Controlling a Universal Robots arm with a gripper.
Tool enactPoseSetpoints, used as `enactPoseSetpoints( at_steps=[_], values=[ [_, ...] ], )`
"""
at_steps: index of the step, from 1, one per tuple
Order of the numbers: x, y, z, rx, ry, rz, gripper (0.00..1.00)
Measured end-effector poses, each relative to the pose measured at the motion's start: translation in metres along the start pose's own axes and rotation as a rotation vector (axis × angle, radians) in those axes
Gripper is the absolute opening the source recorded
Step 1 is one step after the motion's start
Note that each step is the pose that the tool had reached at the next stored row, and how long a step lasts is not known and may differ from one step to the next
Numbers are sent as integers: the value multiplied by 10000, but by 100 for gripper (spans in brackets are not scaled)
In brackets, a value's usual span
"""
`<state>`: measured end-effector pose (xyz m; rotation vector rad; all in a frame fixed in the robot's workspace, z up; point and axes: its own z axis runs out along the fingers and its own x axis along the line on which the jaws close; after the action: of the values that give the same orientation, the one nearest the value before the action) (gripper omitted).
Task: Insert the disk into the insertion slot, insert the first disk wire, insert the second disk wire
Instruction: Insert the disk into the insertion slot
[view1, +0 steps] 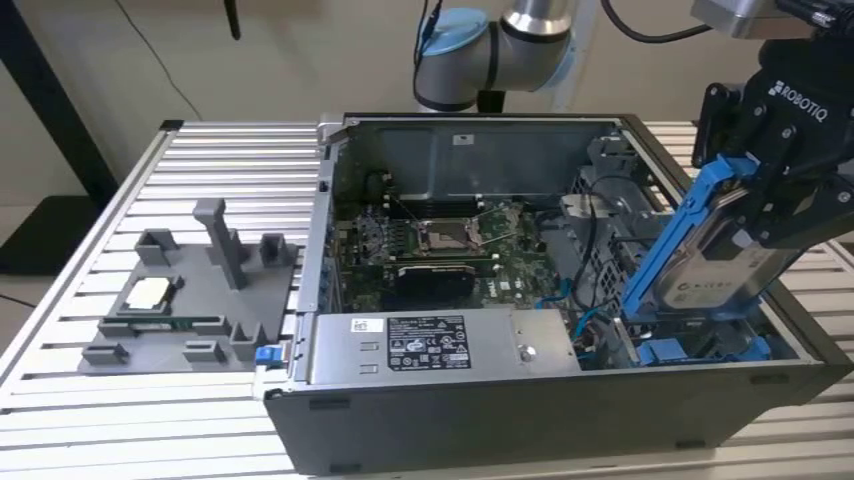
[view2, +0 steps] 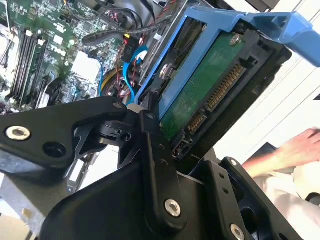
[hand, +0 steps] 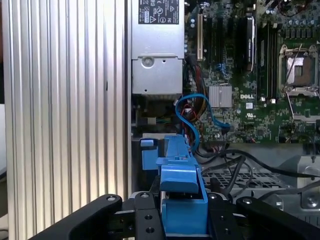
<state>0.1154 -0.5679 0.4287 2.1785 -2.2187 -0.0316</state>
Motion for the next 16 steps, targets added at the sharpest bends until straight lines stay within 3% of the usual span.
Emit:
enactPoseSetpoints(
  at_steps=[16],
  values=[
    [9, -56, 138, 0, 1, 0, 33]
  ],
)
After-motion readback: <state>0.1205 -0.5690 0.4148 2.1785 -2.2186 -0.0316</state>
